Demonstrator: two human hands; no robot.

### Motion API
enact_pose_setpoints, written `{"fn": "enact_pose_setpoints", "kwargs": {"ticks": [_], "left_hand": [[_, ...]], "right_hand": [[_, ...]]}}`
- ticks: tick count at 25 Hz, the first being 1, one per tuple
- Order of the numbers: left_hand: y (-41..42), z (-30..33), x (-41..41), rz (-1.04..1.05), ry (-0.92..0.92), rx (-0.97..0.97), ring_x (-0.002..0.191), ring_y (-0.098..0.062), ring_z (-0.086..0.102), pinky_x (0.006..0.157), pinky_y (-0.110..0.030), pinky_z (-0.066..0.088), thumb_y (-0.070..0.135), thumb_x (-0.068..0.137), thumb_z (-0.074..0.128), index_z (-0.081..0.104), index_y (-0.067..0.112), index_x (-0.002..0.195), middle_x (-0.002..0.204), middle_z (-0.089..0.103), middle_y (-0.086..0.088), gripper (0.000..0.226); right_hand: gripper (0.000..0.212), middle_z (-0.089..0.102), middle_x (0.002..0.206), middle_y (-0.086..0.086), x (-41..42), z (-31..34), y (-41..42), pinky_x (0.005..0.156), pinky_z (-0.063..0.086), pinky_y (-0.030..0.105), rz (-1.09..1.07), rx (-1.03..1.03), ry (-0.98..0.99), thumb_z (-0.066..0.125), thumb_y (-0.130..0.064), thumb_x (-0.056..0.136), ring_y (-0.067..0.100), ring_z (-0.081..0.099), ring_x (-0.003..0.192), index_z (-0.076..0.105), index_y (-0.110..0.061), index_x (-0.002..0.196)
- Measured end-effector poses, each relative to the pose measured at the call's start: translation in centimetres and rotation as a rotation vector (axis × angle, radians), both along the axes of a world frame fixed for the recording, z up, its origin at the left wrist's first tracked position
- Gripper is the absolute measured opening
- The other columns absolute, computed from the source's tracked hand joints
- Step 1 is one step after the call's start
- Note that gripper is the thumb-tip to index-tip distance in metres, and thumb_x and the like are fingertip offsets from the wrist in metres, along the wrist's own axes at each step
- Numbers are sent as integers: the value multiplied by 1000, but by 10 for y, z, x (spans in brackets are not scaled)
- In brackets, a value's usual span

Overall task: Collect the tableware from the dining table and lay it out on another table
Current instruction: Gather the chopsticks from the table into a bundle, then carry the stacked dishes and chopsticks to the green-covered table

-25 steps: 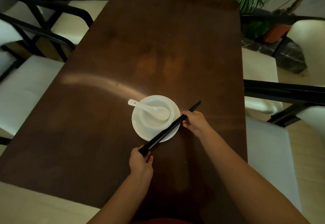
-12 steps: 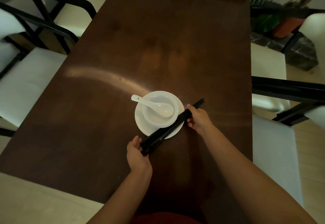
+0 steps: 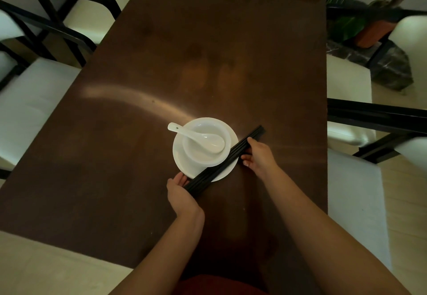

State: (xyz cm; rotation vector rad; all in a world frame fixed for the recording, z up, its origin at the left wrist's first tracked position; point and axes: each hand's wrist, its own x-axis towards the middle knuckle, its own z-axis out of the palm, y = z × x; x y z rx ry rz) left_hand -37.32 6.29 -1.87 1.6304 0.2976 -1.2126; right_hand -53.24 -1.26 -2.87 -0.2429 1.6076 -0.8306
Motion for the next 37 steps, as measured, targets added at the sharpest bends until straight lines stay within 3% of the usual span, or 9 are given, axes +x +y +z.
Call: {"fn": "enact_pose_setpoints", "kwargs": {"ticks": [6, 14, 16, 22, 26, 29, 37], "left_hand": [[-6, 1, -1, 58, 32, -17, 105, -15, 50, 91, -32, 39, 33, 96, 32, 56, 11, 119, 115, 56, -5, 39], [5, 7, 54, -157, -48, -60, 126, -17, 44, 109, -37, 24, 38, 97, 27, 48, 11, 131, 138, 50, -7, 48], [-2, 8, 84, -300, -31, -103, 125, -20, 46, 107, -39, 29, 36, 98, 26, 45, 9, 132, 138, 49, -9, 47], [-81, 7, 129, -1071, -178, -17, 104, -24, 60, 88, -39, 48, 28, 97, 40, 47, 14, 128, 121, 59, -11, 35], [-132, 6, 112, -1429, -143, -80, 101, -24, 64, 81, -37, 53, 24, 94, 48, 52, 16, 124, 115, 64, -8, 31], [-147, 2, 109, -1545, -148, -109, 98, -25, 65, 77, -36, 54, 13, 93, 50, 57, 15, 117, 109, 66, -9, 24], [-149, -9, 112, -1510, -103, -183, 95, -23, 63, 80, -42, 52, 2, 89, 53, 57, 17, 111, 106, 64, -7, 26]], "right_hand": [[20, 53, 76, 5, 3, 2, 2, 46, 38, 24, 14, -1, -15, 39, -26, 97, 13, 46, 52, 51, -9, 100], [34, 59, 86, 5, 0, -1, 32, 55, 43, 26, 79, 39, 0, 39, -30, 95, 16, 56, 66, 54, -9, 116], [32, 60, 93, 8, 1, 1, 43, 59, 46, 26, 93, 39, 19, 39, -26, 95, 18, 58, 71, 53, -8, 119], [35, 60, 108, 18, 19, 12, 66, 70, 54, 30, 89, 22, 14, 43, -16, 97, 34, 64, 96, 43, -7, 131], [38, 65, 102, 17, 35, 12, 66, 68, 57, 30, 46, -3, -18, 48, -13, 95, 29, 68, 86, 43, -9, 132], [33, 68, 94, 10, 43, 5, 63, 62, 59, 26, 7, -20, 14, 52, -11, 92, 21, 69, 73, 49, -13, 125], [25, 68, 91, 4, 56, -3, 72, 64, 59, 25, -126, -134, 46, 55, -8, 90, 17, 69, 82, 52, -18, 114]]}}
